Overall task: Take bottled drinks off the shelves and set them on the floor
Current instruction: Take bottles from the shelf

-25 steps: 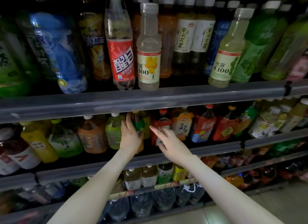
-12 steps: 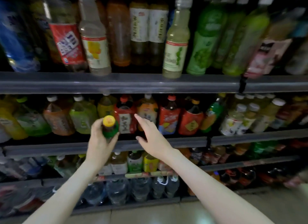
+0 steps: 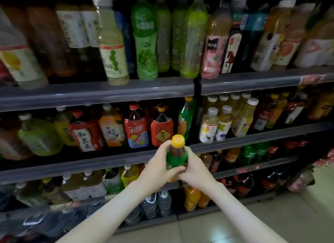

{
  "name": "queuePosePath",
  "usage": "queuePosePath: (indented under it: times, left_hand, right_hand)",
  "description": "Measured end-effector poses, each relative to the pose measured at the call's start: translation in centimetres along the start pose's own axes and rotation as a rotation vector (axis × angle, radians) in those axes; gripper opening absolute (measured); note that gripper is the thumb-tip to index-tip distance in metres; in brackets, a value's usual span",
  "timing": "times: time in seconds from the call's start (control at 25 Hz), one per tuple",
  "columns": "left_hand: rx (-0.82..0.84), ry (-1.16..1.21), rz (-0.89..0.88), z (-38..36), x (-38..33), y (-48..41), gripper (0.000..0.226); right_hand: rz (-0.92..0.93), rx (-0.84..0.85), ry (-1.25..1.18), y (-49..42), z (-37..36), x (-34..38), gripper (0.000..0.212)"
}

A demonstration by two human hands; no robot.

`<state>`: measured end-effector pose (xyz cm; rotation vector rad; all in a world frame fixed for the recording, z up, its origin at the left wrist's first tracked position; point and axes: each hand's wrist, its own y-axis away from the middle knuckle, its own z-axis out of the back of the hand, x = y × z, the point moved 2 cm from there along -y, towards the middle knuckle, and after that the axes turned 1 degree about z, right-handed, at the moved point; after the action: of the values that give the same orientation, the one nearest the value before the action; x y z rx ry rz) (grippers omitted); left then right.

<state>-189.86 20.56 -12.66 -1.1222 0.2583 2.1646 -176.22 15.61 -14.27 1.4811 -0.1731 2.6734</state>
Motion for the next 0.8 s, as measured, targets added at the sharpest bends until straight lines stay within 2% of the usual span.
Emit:
queuePosePath:
  times: [0.08, 0.12, 0.16, 0.28, 0.36, 0.44, 0.56, 0.68, 0.8]
  left_hand:
    - [0.146, -0.004, -0.064, -2.0, -0.6, -3.5, 0.063]
    - [0.155, -0.051, -0.107, -2.7, -0.5, -5.3, 0.056]
    - [0.103, -0.121, -0.148, -3.2, -0.2, -7.0, 0.052]
    - [-0.223, -0.255, -0.167, -4.1, 1.1, -12.2, 0.047]
    - [-0.302, -0.254, -0.089, -4.6, 1.1, -14.8, 0.053]
    - [-0.281, -0.247, 0.033, -5.2, 0.7, -17.2, 0.068]
    - [-0.288, -0.303, 0.206, -5.7, 0.3, -20.0, 0.091]
    - [-0.317, -0.430, 0.334, -5.2, 0.4, -21.5, 0.086]
    - [-0.368, -0.411, 0.374, -4.7, 0.5, -20.7, 0.077]
  right_hand:
    - [-0.058, -0.091, -0.036, -0.1, 2.7, -2.9, 0.060]
    - [-0.091, -0.126, -0.046, -0.3, 4.0, -4.1, 0.059]
    - [-0.121, -0.154, -0.049, -0.5, 5.3, -5.1, 0.060]
    - [-0.166, -0.224, -0.045, -2.2, 9.8, -7.4, 0.064]
    - [-0.173, -0.271, -0.056, -3.2, 12.0, -8.3, 0.066]
    - [-0.149, -0.302, -0.071, -4.3, 13.3, -9.0, 0.072]
    - [-0.128, -0.280, -0.104, -5.4, 13.8, -9.9, 0.064]
    - [-0.110, -0.213, -0.104, -6.3, 13.4, -10.5, 0.061]
    - [-0.092, -0.199, -0.127, -7.1, 12.8, -11.1, 0.062]
